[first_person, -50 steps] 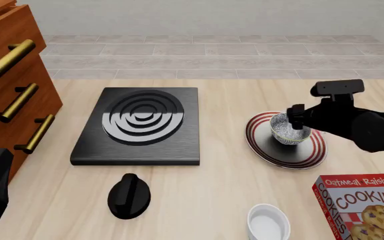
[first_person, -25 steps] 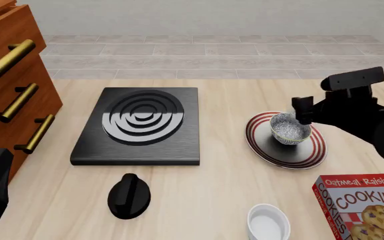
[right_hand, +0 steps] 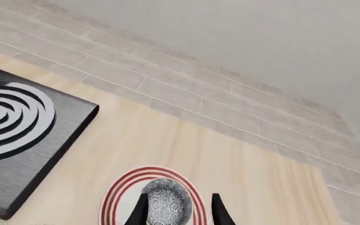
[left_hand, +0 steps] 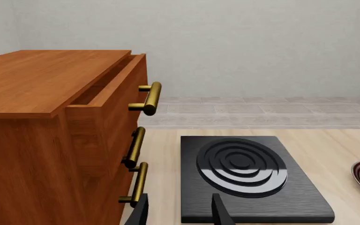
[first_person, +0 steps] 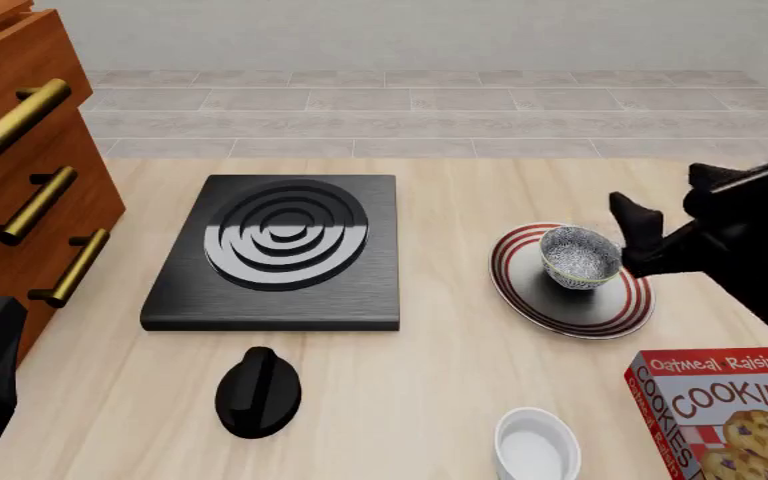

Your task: Pick the akita bowl on the stove and place it on the plate.

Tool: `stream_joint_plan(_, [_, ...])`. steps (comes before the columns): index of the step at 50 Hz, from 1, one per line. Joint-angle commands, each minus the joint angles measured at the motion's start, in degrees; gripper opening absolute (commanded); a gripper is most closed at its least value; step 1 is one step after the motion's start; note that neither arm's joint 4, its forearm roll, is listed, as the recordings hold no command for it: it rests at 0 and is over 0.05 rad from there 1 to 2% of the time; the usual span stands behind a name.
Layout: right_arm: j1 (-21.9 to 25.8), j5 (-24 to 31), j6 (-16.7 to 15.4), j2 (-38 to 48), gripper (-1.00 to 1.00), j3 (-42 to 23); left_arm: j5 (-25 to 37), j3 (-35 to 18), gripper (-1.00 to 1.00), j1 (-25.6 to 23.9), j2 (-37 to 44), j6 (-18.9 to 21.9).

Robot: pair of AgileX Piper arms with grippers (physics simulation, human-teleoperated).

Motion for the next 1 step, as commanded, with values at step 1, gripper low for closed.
stream_joint_plan(1, [0.67, -7.74, -4.3, -5.7, 1.0, 6.88, 0.0, 0.0, 1.0, 0.0, 0.0, 0.0])
